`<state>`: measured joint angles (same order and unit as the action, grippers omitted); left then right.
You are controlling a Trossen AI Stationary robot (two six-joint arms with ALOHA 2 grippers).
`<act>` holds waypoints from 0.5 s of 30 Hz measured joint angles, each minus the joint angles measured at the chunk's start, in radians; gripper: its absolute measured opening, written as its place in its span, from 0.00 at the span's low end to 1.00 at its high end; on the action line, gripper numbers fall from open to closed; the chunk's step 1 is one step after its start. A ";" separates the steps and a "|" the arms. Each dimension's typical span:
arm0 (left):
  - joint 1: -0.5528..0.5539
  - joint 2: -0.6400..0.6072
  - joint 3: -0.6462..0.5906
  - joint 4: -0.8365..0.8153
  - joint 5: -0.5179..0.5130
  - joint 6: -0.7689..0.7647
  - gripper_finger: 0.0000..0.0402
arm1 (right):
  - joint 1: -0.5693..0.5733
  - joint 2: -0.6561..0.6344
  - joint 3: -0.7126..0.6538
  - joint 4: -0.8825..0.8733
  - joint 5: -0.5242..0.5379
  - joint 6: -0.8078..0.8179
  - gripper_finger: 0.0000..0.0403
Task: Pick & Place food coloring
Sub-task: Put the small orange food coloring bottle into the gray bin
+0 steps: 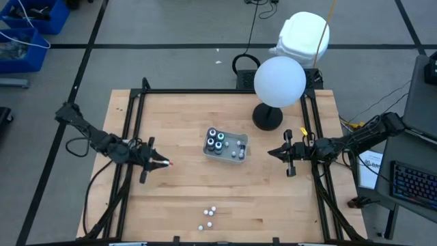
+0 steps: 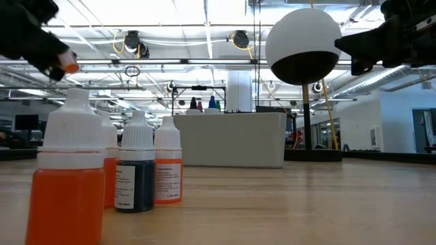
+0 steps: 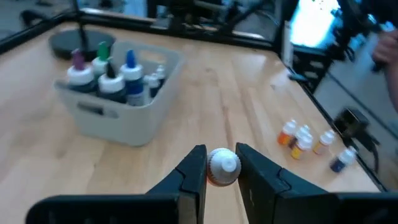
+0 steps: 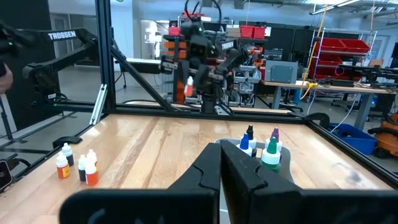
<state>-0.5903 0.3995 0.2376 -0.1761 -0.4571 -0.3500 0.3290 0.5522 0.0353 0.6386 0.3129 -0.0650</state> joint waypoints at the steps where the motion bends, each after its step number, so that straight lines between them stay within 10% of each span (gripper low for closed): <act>1: 0.010 -0.003 -0.018 0.023 -0.014 -0.022 0.19 | 0.000 0.000 0.000 0.000 0.000 0.000 0.00; 8: 0.098 0.136 0.014 0.170 -0.036 -0.041 0.19 | 0.000 0.000 0.000 0.001 0.003 0.000 0.00; 15: 0.216 0.526 0.304 0.212 0.017 0.103 0.19 | 0.000 0.000 0.000 0.012 0.006 -0.001 0.00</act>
<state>-0.3740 0.9251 0.5419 0.0355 -0.4399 -0.2470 0.3286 0.5522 0.0353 0.6505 0.3187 -0.0661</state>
